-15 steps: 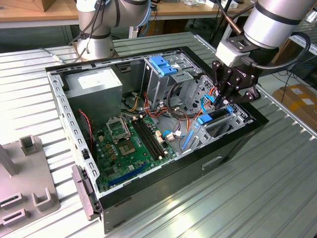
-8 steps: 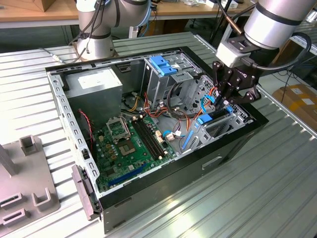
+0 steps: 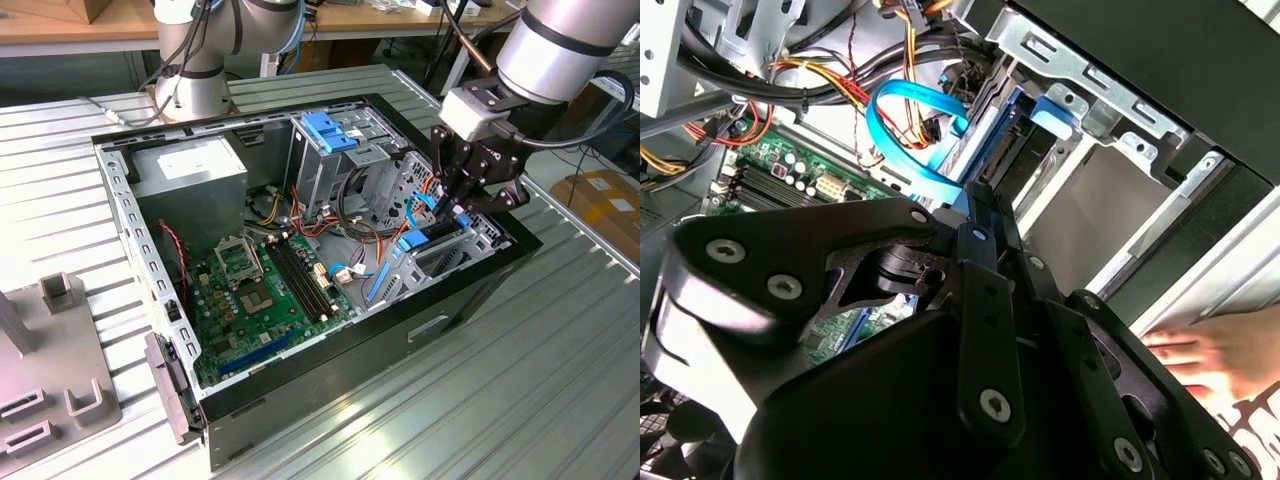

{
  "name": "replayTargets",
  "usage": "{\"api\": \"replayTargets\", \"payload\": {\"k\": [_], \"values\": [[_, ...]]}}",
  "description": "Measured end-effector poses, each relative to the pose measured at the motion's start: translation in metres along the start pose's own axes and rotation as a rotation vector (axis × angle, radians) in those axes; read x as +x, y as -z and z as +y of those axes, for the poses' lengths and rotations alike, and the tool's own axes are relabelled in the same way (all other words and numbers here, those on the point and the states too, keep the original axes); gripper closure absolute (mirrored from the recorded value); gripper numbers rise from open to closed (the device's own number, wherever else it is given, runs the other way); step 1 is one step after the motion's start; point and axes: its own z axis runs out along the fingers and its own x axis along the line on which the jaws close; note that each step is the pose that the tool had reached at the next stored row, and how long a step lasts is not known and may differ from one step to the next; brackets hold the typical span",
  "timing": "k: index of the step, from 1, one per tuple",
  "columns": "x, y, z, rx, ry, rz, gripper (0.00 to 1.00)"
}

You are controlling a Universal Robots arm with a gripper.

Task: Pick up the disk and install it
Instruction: 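Insert the first disk wire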

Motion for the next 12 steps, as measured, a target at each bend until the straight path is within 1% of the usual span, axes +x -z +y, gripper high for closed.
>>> {"api": "replayTargets", "payload": {"k": [3,12], "values": [[0.0003,0.0000,0.0017,0.0005,0.007,-0.0007,0.84],[0.0003,-0.0009,0.0018,0.0005,0.007,-0.0006,0.84]]}}
